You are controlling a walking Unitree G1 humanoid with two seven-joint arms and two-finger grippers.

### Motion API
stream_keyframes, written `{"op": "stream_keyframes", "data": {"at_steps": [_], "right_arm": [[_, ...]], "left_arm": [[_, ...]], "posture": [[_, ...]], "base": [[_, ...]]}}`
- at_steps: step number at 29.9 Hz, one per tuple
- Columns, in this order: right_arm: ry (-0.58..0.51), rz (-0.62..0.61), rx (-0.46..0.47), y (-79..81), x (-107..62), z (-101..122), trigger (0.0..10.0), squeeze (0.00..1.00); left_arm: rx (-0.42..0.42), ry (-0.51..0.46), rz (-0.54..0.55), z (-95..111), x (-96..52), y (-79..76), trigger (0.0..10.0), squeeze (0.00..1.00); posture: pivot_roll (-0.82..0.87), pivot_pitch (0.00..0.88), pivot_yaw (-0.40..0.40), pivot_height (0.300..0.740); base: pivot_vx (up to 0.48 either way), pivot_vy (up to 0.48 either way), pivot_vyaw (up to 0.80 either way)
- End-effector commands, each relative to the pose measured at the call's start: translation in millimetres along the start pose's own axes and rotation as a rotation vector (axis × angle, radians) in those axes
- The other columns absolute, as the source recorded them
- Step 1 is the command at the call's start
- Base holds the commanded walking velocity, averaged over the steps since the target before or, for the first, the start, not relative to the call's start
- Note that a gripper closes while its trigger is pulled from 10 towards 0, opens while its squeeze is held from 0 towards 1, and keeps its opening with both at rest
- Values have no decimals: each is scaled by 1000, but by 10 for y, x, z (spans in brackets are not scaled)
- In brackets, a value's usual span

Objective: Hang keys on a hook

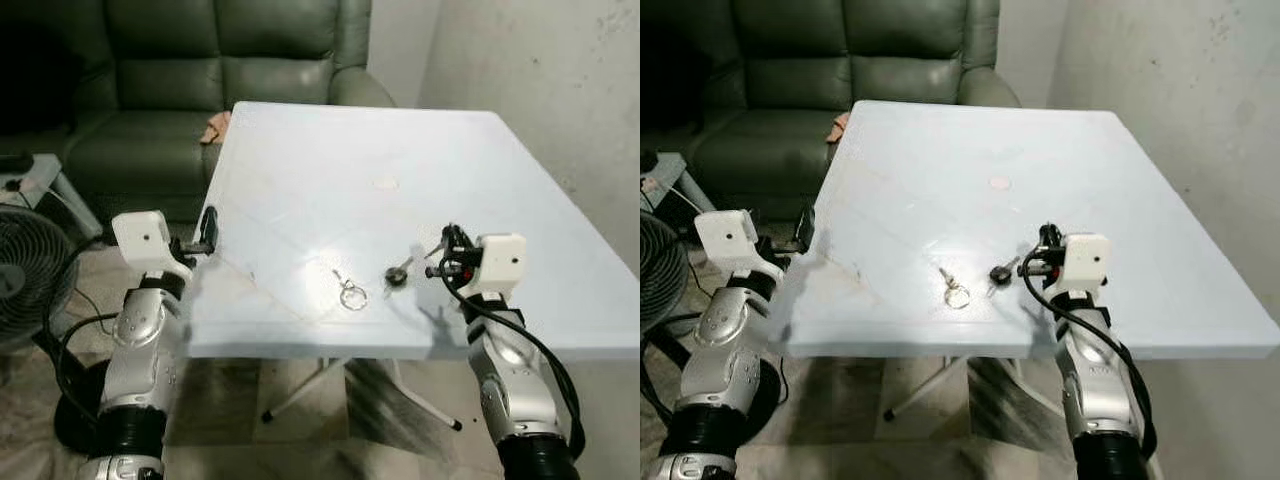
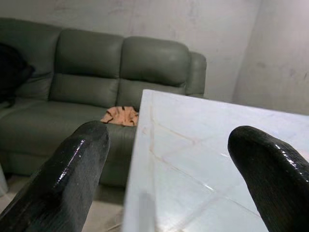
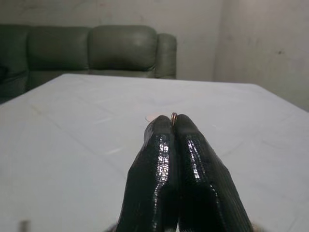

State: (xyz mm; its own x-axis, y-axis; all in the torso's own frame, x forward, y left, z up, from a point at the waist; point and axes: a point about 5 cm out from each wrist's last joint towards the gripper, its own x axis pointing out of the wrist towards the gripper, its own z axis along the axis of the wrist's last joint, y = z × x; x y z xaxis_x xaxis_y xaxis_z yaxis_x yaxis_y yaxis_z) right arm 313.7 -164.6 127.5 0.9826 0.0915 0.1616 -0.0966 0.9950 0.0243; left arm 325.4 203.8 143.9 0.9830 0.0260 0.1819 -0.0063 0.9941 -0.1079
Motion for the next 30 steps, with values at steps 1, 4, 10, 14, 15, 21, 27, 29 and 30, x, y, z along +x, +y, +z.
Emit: {"op": "stream_keyframes", "data": {"at_steps": [1,4,10,14,15,21,27,29,30], "right_arm": [[-3,4,-7,1,9,18,10000,0],[1,3,-13,-11,-9,8,10000,0],[7,0,-23,-42,-39,-1,10000,0],[9,-4,-26,-50,-47,-4,10000,0],[9,-4,-27,-51,-50,-3,10000,0],[12,-4,-33,-60,-61,-1,10000,0],[15,-3,-47,-108,-69,3,10000,0],[16,-2,-52,-120,-70,6,10000,0],[16,-2,-54,-125,-70,8,10000,0]], "left_arm": [[-11,7,4,5,18,-2,10000,0],[-12,8,-1,5,18,-5,10000,0],[-9,18,-6,-11,18,-17,10000,0],[-5,23,-12,-21,18,-27,10000,0],[-2,23,-14,-21,17,-30,10000,0],[24,21,-35,-11,25,-37,10000,0],[39,14,-44,16,30,11,10000,0],[40,15,-45,15,29,14,10000,0],[41,16,-50,14,28,12,10000,0]], "posture": [[49,0,2,740],[48,0,1,740],[41,0,2,740],[37,0,2,740],[36,0,3,740],[32,0,4,740],[34,0,1,740],[35,0,-1,740],[35,0,-1,740]], "base": [[0,0,-725],[0,0,-725],[0,0,-723],[0,0,-725],[0,0,-725],[0,0,-725],[0,0,-723],[0,0,-722],[0,0,-725]]}}
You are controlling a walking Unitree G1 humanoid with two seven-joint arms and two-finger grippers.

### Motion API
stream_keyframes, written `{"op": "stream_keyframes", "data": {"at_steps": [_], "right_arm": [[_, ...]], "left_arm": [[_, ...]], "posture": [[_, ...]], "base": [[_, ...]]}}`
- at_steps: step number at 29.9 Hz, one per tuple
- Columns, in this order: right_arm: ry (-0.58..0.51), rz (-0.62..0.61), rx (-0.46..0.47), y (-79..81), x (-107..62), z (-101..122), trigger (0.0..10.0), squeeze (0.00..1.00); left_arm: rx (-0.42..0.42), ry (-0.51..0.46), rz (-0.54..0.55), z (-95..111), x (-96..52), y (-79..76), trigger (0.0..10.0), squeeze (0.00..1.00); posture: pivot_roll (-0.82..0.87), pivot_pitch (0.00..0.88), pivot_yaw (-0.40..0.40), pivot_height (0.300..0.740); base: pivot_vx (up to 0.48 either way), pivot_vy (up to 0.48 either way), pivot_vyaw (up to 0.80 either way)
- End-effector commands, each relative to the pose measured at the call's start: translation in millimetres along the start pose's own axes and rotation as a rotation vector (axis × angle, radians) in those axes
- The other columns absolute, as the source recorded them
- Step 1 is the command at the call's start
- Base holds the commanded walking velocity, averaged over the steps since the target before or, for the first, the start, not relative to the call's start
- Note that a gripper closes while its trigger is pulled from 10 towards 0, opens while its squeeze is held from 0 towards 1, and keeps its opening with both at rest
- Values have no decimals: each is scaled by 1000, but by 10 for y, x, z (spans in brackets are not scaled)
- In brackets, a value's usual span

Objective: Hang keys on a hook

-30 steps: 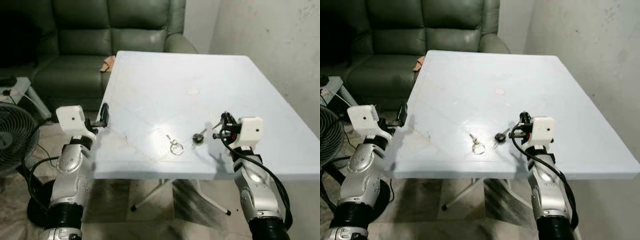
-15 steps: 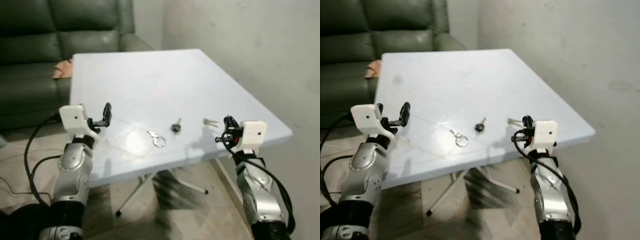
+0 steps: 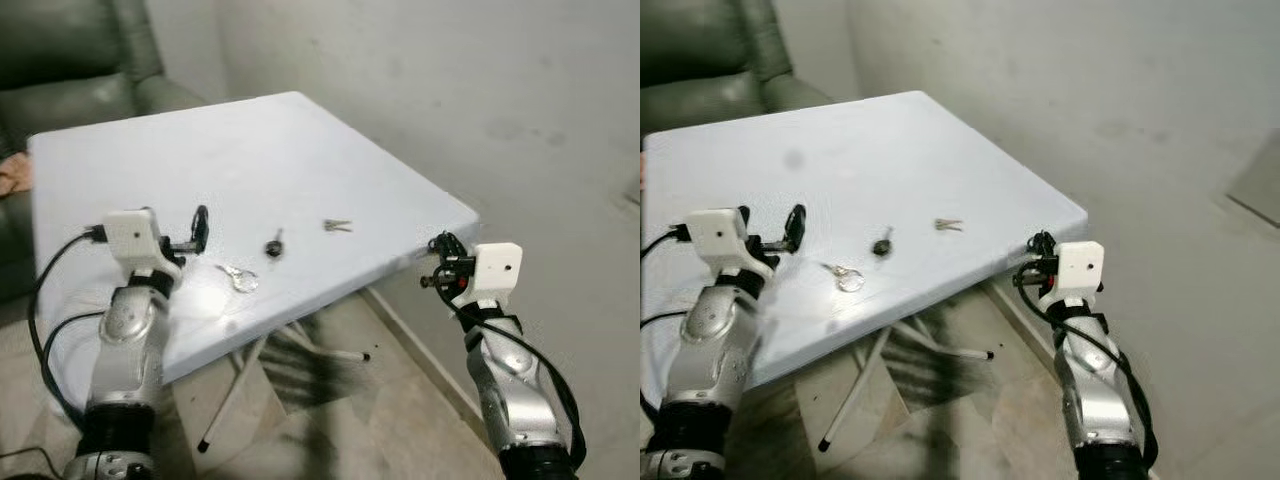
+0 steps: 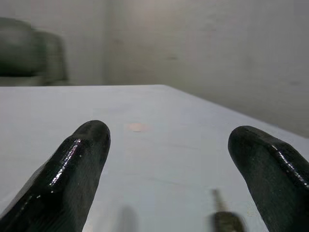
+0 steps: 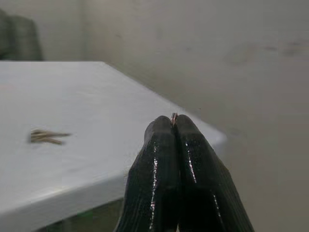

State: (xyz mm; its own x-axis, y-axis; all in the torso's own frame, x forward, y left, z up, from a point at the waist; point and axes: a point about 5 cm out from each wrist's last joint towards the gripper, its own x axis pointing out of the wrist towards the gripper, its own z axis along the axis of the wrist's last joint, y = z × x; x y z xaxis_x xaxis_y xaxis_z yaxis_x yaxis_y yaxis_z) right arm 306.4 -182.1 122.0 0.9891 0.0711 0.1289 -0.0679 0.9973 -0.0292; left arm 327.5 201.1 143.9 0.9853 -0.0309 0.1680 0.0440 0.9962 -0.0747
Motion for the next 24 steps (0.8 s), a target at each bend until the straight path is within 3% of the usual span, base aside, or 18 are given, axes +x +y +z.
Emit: {"op": "stream_keyframes", "data": {"at_steps": [1,24], "right_arm": [[-17,18,0,32,24,49,10000,0],[6,17,-16,-21,-34,29,10000,0]], "left_arm": [[24,-1,-3,18,-1,34,10000,0],[33,10,11,-27,-78,46,10000,0]], "posture": [[34,0,-2,740],[37,0,-9,740]], "base": [[0,0,-725],[0,0,-719]]}}
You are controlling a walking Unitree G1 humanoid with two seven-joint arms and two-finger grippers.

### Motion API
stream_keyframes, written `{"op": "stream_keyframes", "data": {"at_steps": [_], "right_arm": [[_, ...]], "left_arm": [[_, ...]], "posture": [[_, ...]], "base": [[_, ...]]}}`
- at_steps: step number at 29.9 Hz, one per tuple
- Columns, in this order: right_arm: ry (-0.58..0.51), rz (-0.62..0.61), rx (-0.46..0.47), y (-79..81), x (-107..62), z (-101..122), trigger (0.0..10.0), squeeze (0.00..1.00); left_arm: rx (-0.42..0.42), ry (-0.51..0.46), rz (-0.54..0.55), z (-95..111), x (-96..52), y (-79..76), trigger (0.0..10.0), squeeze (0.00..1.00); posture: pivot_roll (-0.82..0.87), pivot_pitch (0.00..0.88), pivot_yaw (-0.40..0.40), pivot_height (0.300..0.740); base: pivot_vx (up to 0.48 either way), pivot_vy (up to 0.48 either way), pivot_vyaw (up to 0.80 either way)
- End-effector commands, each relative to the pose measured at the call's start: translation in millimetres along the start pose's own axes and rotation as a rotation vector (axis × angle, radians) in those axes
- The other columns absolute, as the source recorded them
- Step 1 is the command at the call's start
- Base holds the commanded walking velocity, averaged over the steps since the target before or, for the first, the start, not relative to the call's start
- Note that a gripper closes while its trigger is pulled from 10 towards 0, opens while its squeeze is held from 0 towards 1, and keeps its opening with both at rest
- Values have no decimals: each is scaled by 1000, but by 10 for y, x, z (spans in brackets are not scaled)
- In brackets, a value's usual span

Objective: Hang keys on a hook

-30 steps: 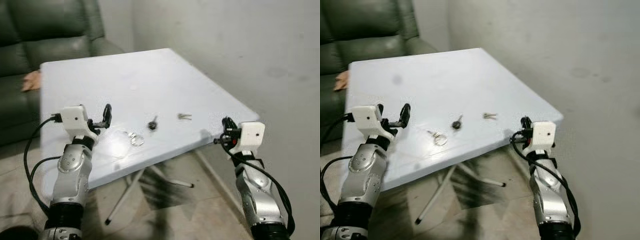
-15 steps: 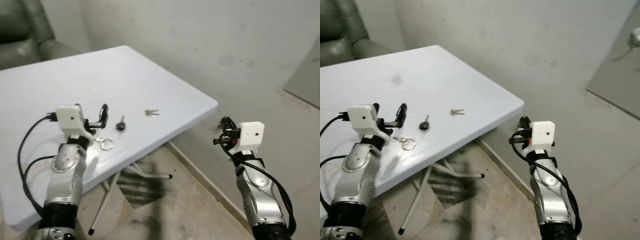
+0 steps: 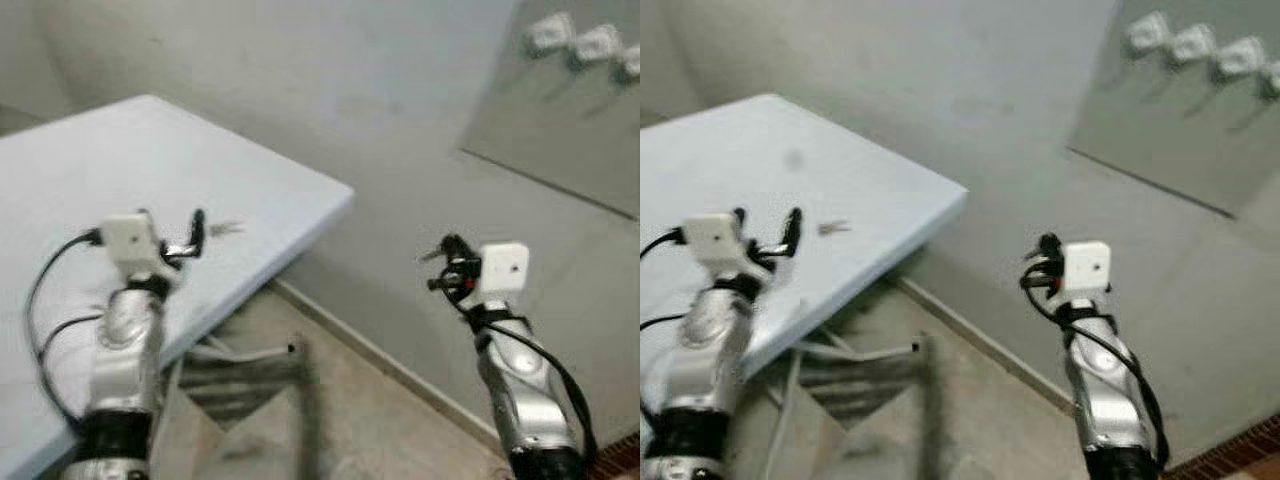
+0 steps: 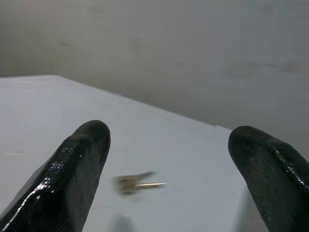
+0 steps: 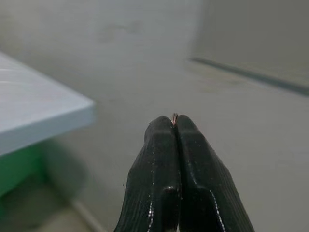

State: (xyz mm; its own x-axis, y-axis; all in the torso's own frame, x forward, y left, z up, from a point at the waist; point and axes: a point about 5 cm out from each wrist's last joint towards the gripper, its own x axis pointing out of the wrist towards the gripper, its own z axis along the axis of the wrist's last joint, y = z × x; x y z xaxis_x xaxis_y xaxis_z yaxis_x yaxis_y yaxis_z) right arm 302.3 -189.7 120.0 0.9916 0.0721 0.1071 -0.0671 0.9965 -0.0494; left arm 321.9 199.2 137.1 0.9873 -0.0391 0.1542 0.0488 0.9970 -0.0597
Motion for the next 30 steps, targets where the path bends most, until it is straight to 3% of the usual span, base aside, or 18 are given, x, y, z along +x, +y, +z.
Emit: {"op": "stream_keyframes", "data": {"at_steps": [1,30], "right_arm": [[-15,14,5,50,9,46,10000,0],[-16,-36,-8,10,-87,31,10000,0]], "left_arm": [[17,-4,15,30,-16,53,10000,0],[-21,51,-48,-68,-83,-130,10000,0]], "posture": [[37,0,-9,740],[21,0,6,740]], "base": [[0,0,-719],[0,0,-659]]}}
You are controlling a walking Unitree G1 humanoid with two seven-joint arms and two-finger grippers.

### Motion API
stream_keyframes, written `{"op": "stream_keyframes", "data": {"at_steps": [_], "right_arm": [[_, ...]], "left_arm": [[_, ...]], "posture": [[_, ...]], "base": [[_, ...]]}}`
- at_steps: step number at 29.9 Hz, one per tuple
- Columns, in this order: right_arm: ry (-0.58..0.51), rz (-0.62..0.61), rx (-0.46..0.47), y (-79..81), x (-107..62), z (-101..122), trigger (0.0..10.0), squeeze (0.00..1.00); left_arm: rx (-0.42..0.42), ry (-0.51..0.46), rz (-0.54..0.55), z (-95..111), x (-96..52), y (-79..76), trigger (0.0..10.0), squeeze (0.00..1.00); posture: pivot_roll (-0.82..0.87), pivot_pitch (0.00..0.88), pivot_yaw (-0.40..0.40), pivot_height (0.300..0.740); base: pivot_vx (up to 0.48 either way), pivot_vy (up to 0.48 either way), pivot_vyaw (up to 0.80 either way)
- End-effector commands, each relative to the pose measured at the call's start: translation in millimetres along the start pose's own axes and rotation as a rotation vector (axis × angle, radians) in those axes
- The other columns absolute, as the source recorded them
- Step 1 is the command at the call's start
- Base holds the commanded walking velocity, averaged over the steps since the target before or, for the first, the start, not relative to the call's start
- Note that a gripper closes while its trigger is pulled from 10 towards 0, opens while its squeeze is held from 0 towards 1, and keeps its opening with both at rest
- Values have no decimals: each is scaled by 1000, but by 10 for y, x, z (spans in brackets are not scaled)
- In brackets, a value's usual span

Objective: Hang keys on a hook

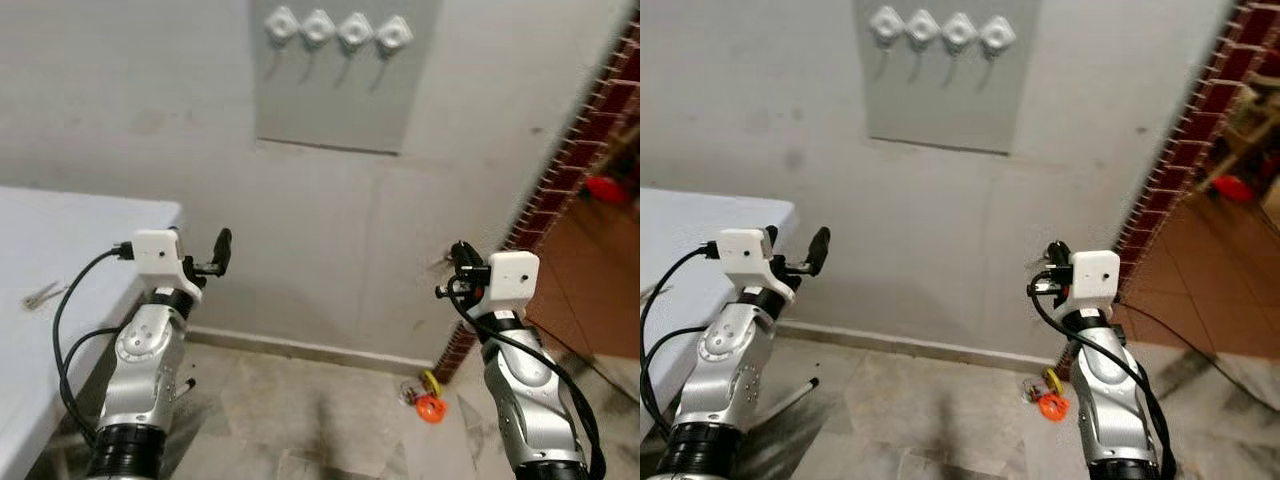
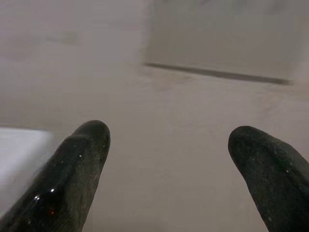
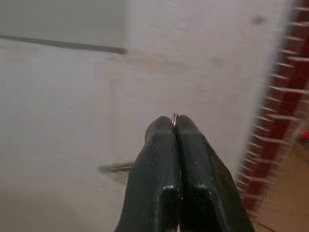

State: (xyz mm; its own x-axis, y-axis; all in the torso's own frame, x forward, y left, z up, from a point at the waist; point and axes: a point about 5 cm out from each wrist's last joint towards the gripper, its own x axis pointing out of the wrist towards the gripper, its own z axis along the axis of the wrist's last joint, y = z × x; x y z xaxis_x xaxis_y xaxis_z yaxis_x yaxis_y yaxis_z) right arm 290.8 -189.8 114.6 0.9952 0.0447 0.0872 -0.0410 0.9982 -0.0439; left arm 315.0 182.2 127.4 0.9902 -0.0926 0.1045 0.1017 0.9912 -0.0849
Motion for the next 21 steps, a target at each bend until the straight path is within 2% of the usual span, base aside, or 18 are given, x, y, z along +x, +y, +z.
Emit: {"op": "stream_keyframes", "data": {"at_steps": [1,11,21], "right_arm": [[-28,-8,-8,4,37,67,10000,0],[-5,-33,-3,-19,17,52,10000,0],[-6,-17,-9,19,-46,44,10000,0]], "left_arm": [[11,0,2,31,-9,36,10000,0],[-19,41,-13,-4,-41,27,10000,0],[-31,33,-29,12,-60,-8,10000,0]], "posture": [[21,0,8,740],[19,0,6,740],[13,0,9,740]], "base": [[0,0,0],[0,0,0],[406,0,0]]}}
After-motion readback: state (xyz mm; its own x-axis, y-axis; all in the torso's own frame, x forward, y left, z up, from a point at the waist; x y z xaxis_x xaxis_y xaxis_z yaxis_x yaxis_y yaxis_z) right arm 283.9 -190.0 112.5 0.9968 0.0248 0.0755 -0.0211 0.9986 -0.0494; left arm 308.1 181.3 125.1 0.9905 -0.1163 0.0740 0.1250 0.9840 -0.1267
